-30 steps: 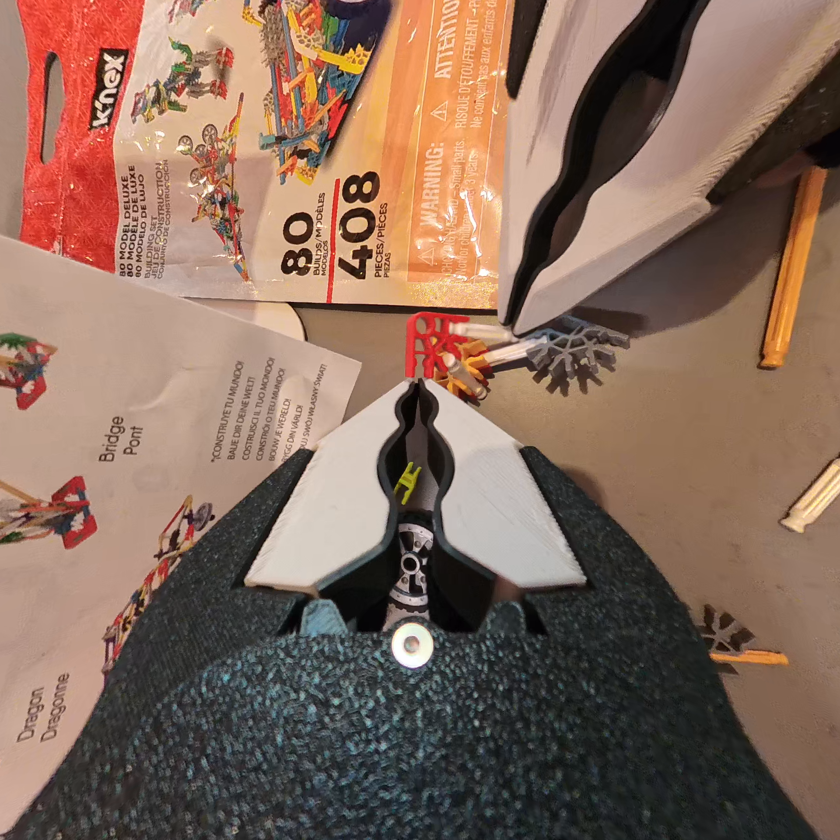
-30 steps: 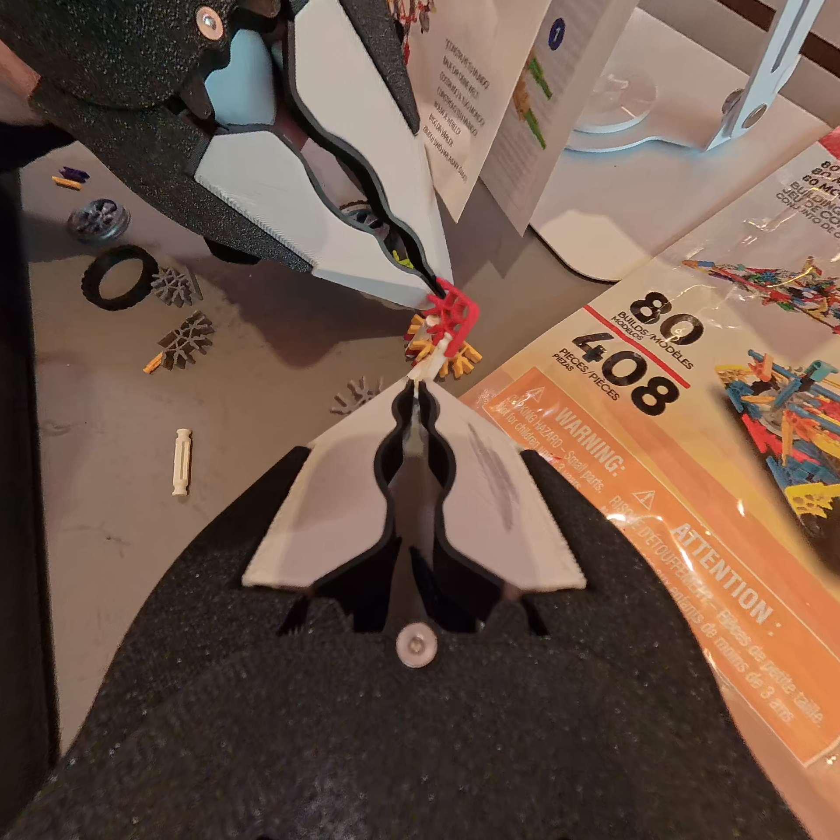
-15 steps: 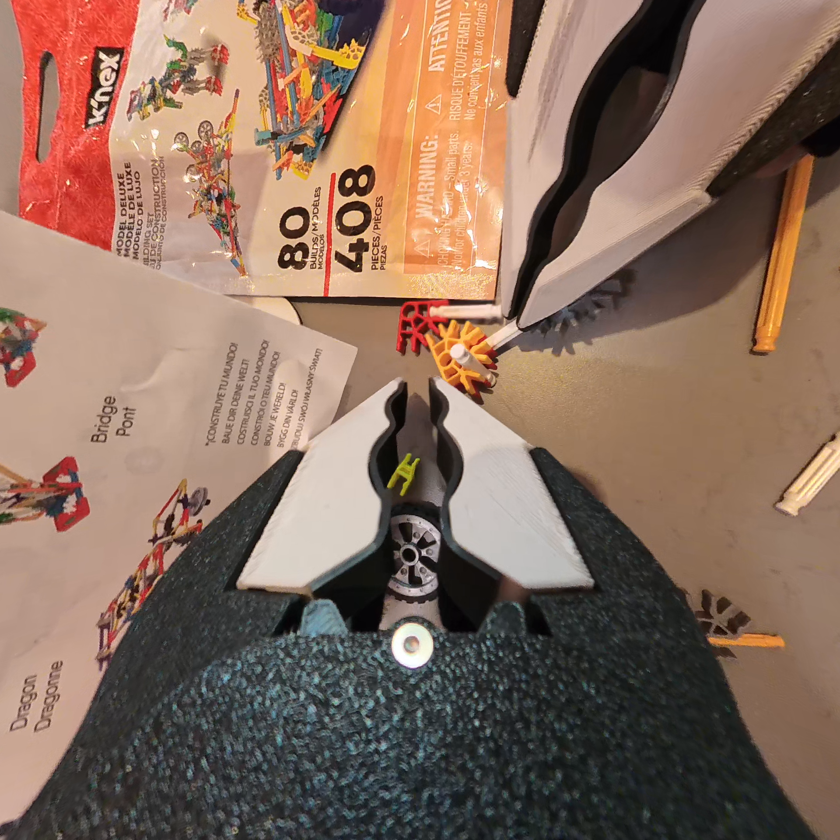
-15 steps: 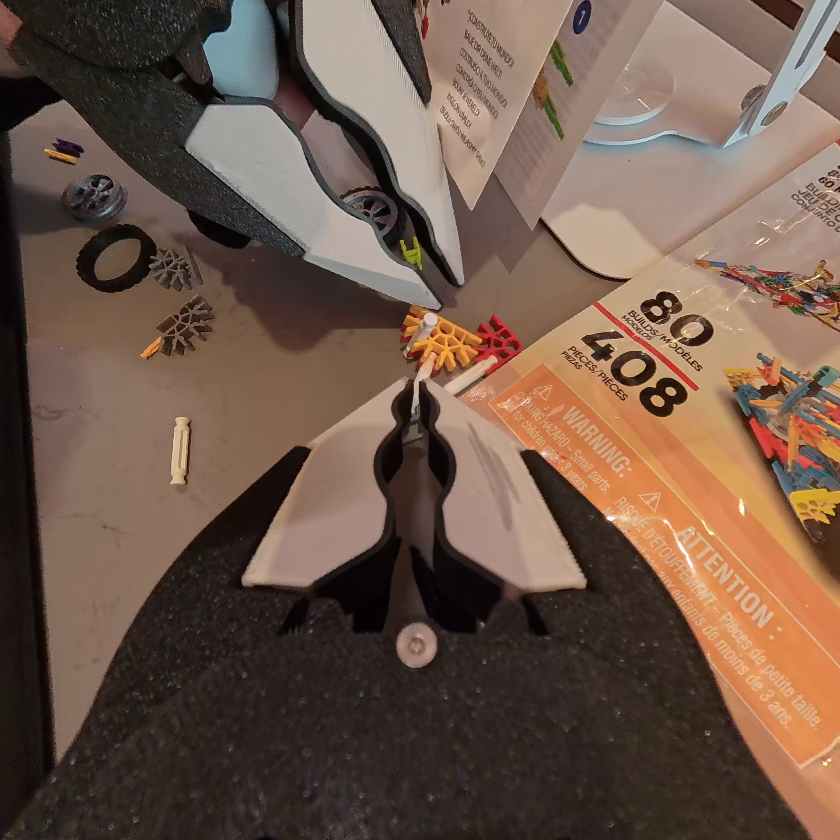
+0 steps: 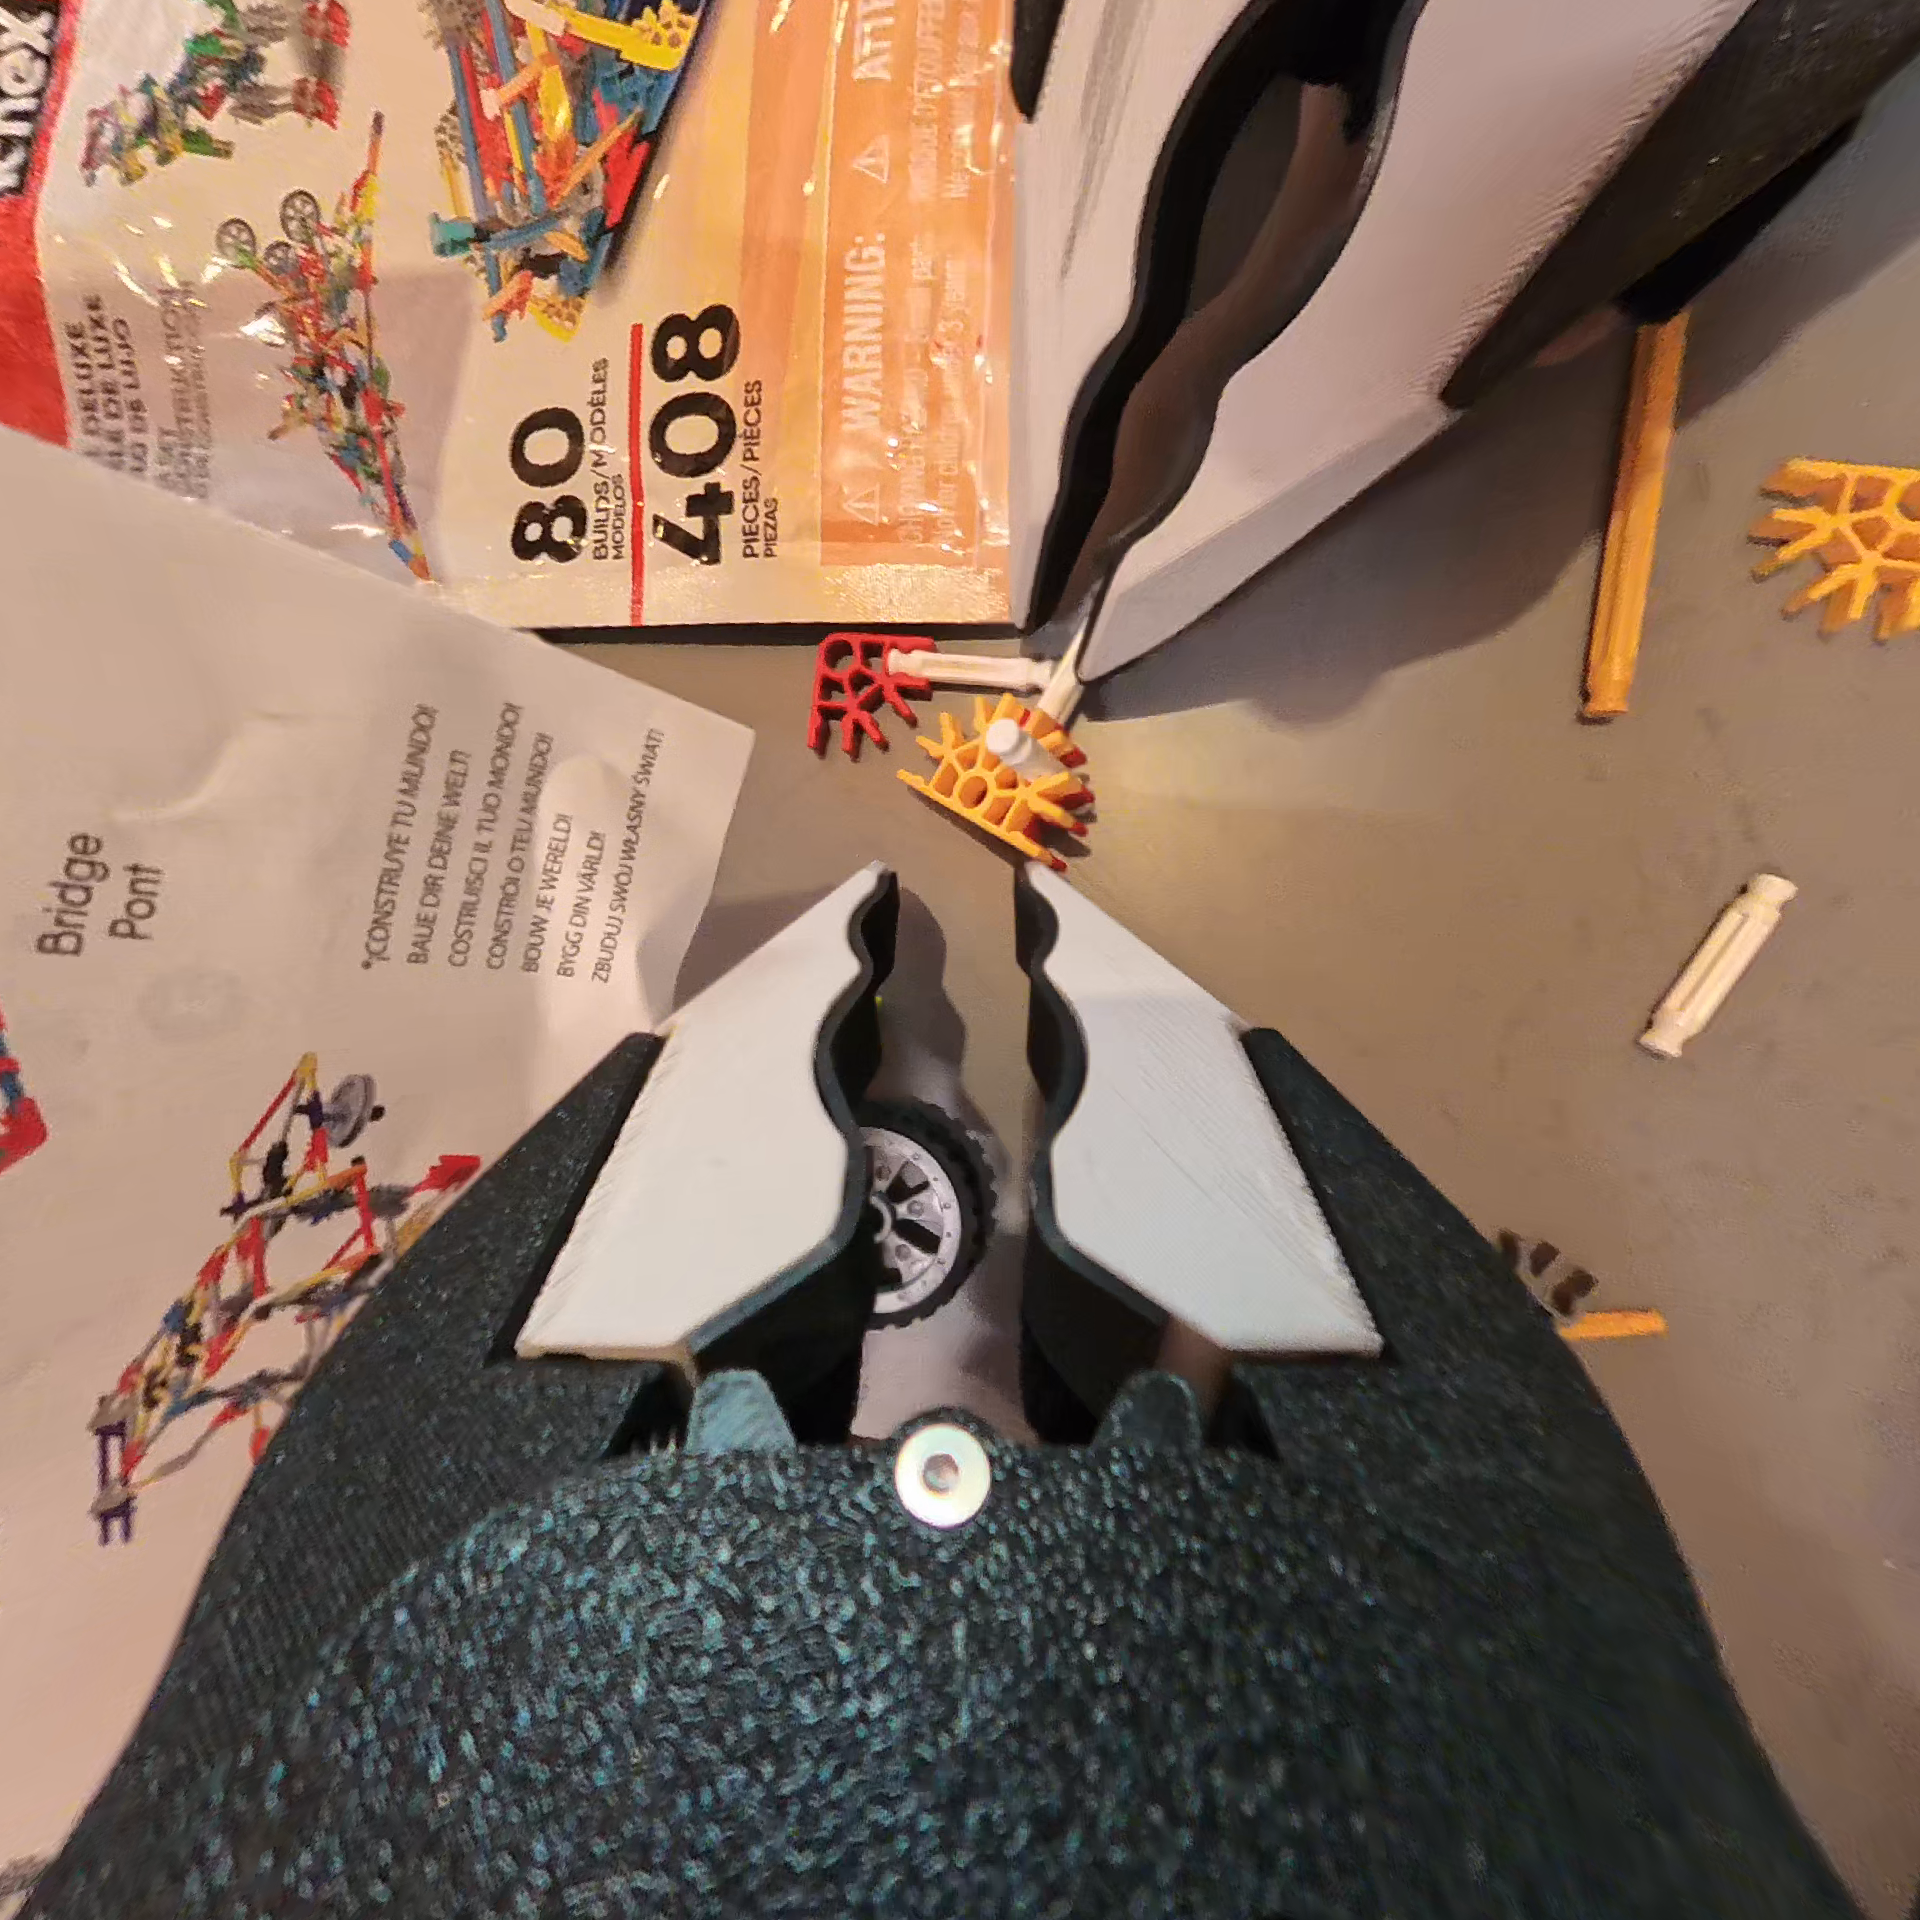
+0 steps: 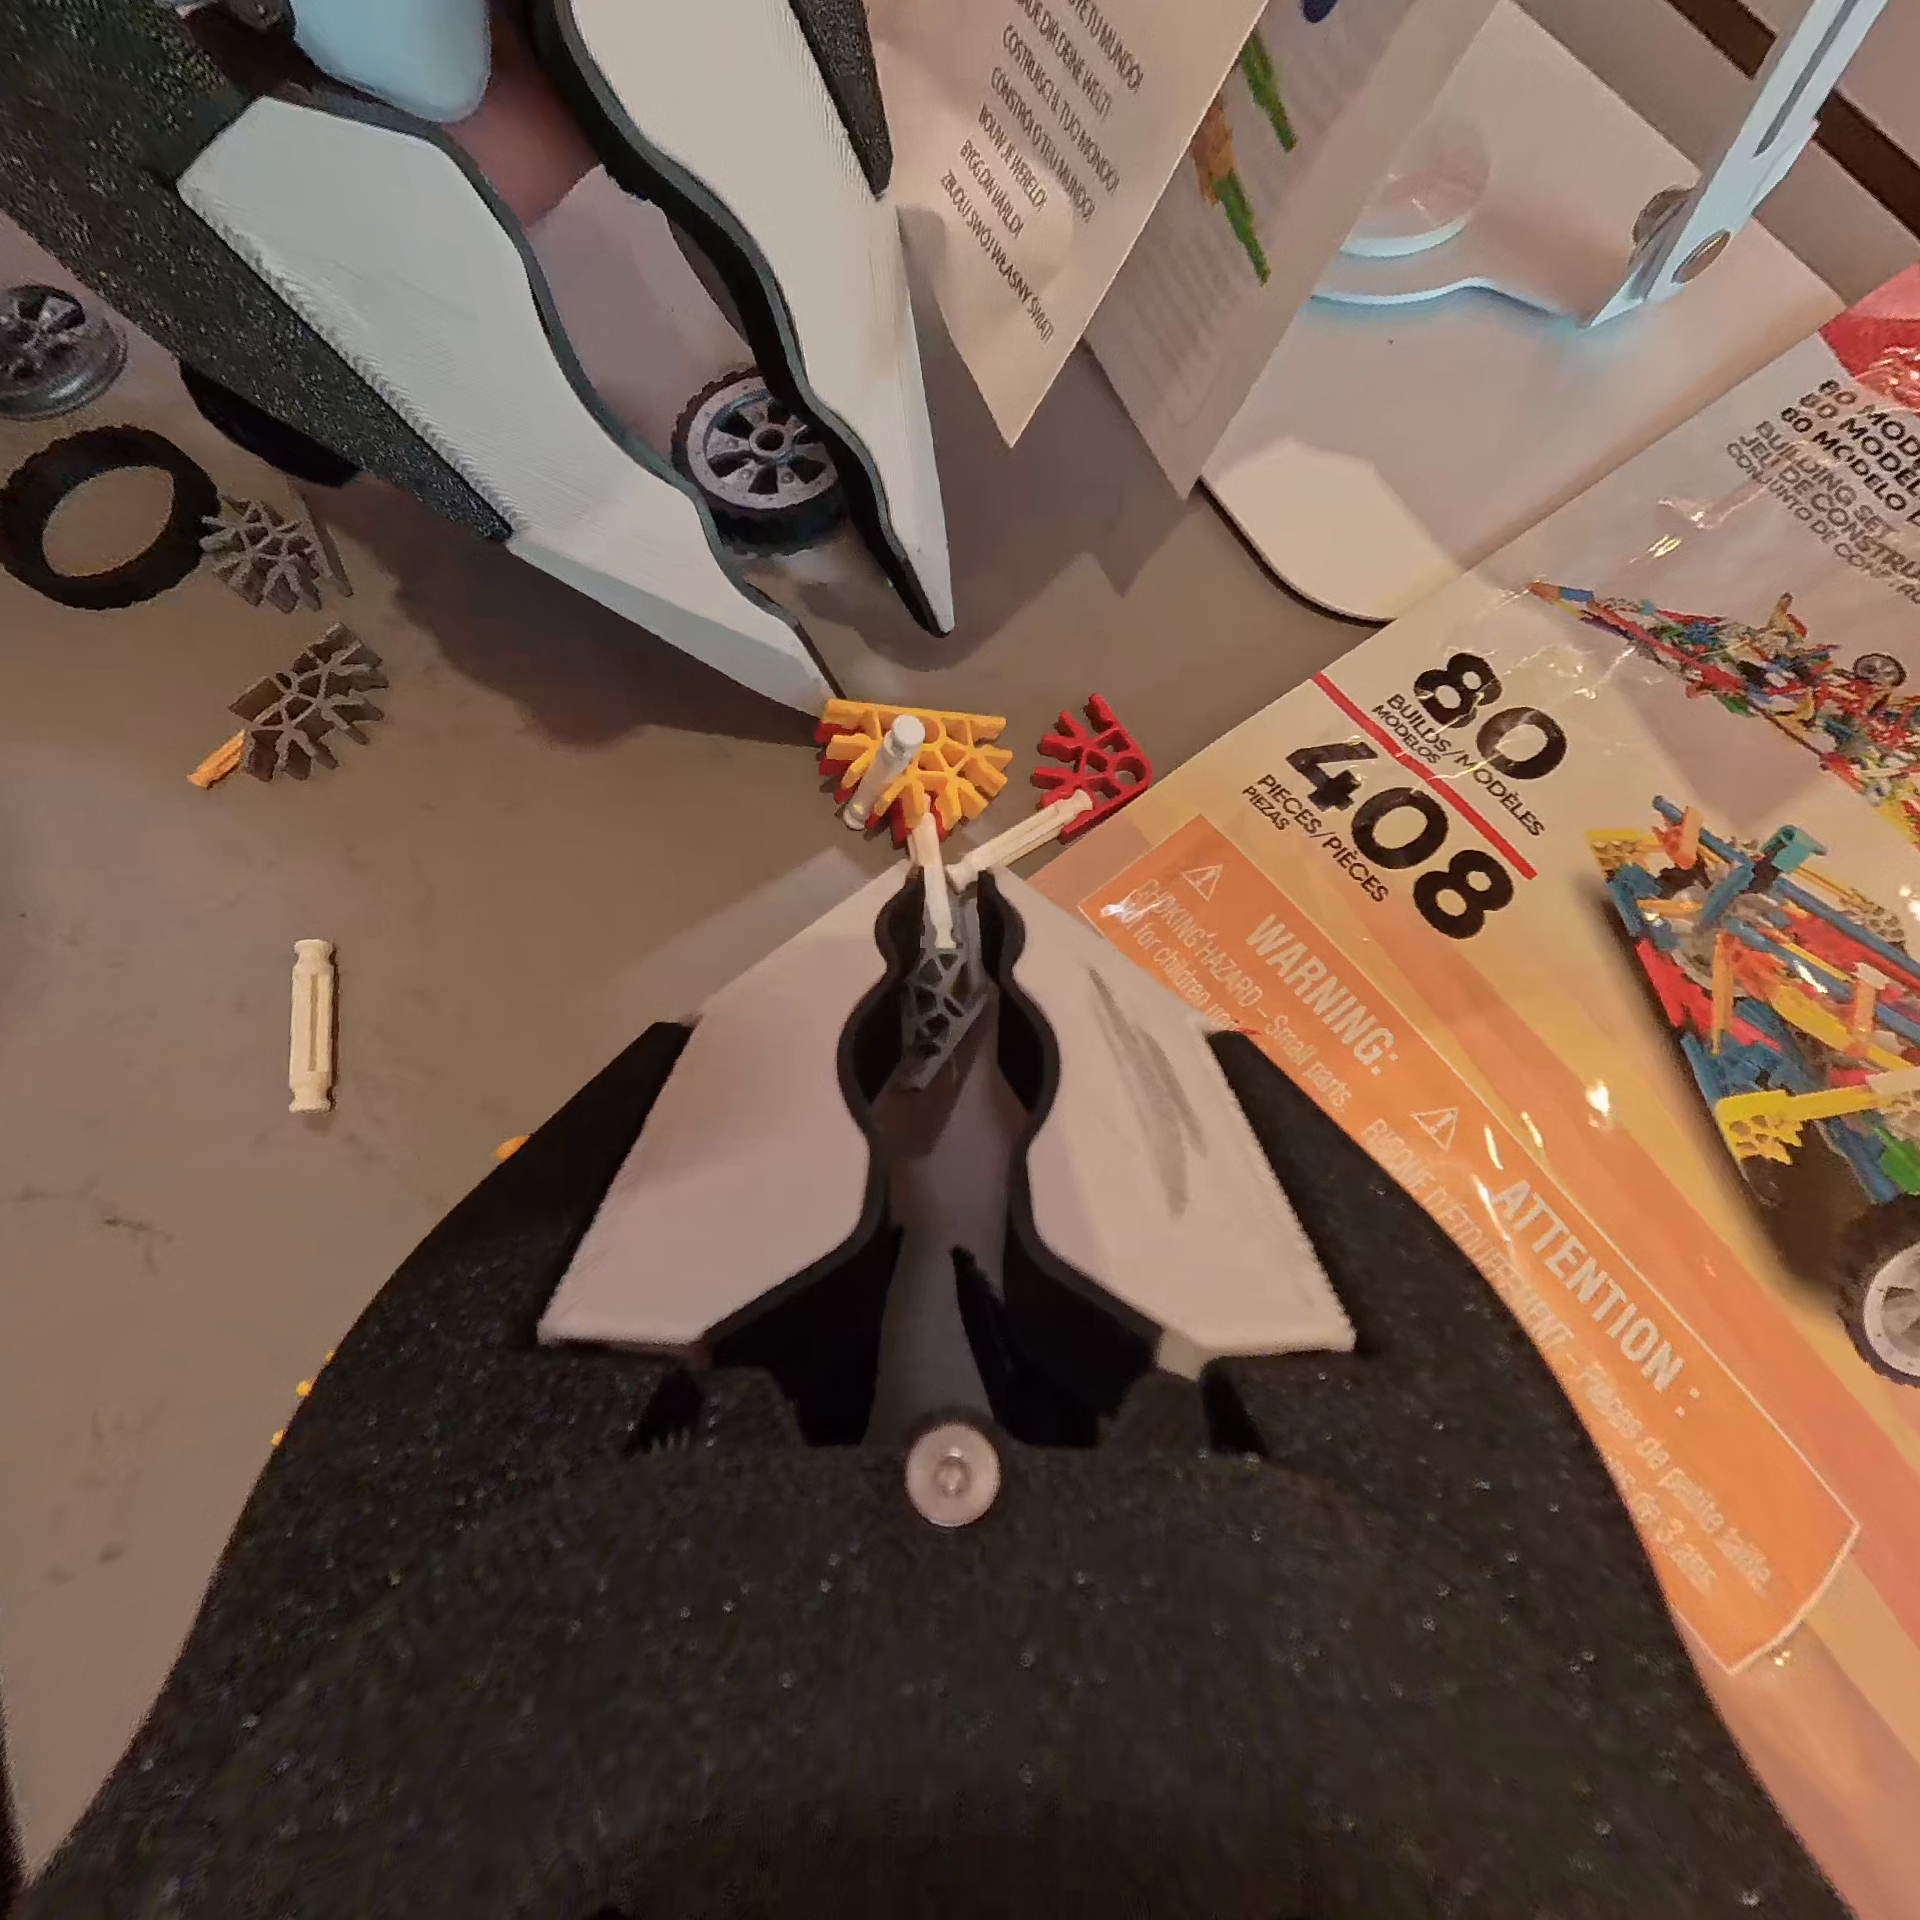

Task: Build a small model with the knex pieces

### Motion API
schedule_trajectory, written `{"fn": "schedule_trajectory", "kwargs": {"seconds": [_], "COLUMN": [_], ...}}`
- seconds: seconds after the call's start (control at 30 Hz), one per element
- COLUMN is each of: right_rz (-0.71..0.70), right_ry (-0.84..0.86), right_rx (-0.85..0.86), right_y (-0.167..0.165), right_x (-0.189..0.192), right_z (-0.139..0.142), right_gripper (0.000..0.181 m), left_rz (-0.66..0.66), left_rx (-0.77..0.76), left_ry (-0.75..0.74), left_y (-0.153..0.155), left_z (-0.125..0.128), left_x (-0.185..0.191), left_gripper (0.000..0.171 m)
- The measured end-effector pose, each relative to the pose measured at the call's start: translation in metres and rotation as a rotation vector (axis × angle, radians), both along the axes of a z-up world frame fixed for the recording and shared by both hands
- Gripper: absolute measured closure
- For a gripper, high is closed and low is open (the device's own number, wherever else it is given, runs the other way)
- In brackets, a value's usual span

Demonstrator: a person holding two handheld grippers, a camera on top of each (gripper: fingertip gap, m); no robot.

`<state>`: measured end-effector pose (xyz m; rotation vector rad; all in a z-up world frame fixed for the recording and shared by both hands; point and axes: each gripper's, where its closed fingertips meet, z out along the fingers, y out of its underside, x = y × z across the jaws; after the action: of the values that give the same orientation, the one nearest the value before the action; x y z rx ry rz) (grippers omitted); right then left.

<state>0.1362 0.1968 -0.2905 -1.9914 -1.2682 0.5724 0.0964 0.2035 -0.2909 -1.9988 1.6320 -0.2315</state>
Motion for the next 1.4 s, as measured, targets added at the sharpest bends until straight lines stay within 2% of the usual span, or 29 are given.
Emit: {"fn": "schedule_trajectory", "kwargs": {"seconds": [0.13, 0.23, 0.33, 0.53, 0.67, 0.83, 0.97, 1.1, 1.17, 1.2, 1.27, 1.33, 1.4], "right_rz": [0.058, 0.134, 0.154, 0.007, 0.044, -0.047, -0.067, -0.002, 0.063, 0.070, 0.008, -0.039, -0.050], "right_ry": [-0.036, -0.022, -0.001, 0.085, 0.029, -0.007, -0.013, -0.005, -0.024, -0.020, 0.016, 0.081, 0.014], "right_rx": [-0.019, -0.054, -0.052, 0.002, -0.001, 0.026, 0.020, -0.031, -0.067, -0.046, 0.016, -0.005, -0.013], "right_y": [-0.010, -0.027, -0.030, -0.001, -0.007, 0.008, 0.009, -0.006, -0.020, -0.019, -0.004, 0.004, 0.007], "right_x": [-0.003, -0.012, -0.014, -0.004, -0.008, 0.000, -0.003, -0.013, -0.019, -0.020, -0.014, -0.009, -0.002], "right_z": [-0.007, -0.006, -0.002, 0.015, 0.004, 0.001, 0.000, -0.002, -0.007, -0.005, 0.008, 0.016, 0.002], "right_gripper": [0.173, 0.174, 0.173, 0.170, 0.168, 0.168, 0.169, 0.166, 0.150, 0.150, 0.153, 0.160, 0.161], "left_rz": [-0.041, -0.057, -0.067, -0.077, -0.081, -0.072, -0.061, -0.055, -0.051, -0.052, -0.057, -0.062, -0.062], "left_rx": [-0.033, -0.036, -0.039, -0.044, -0.040, -0.042, -0.040, -0.032, -0.033, -0.030, -0.027, -0.029, -0.026], "left_ry": [0.000, 0.011, 0.011, 0.018, 0.019, 0.022, 0.021, 0.024, 0.024, 0.026, 0.028, 0.029, 0.031], "left_y": [-0.010, -0.013, -0.014, -0.017, -0.018, -0.017, -0.015, -0.013, -0.013, -0.013, -0.014, -0.015, -0.015], "left_z": [-0.005, -0.008, -0.008, -0.009, -0.009, -0.009, -0.009, -0.008, -0.009, -0.008, -0.009, -0.009, -0.009], "left_x": [0.002, 0.003, 0.002, -0.001, 0.000, 0.000, 0.000, 0.001, 0.001, 0.001, 0.001, 0.002, 0.002], "left_gripper": [0.145, 0.146, 0.146, 0.147, 0.146, 0.145, 0.141, 0.139, 0.139, 0.139, 0.141, 0.143, 0.143]}}
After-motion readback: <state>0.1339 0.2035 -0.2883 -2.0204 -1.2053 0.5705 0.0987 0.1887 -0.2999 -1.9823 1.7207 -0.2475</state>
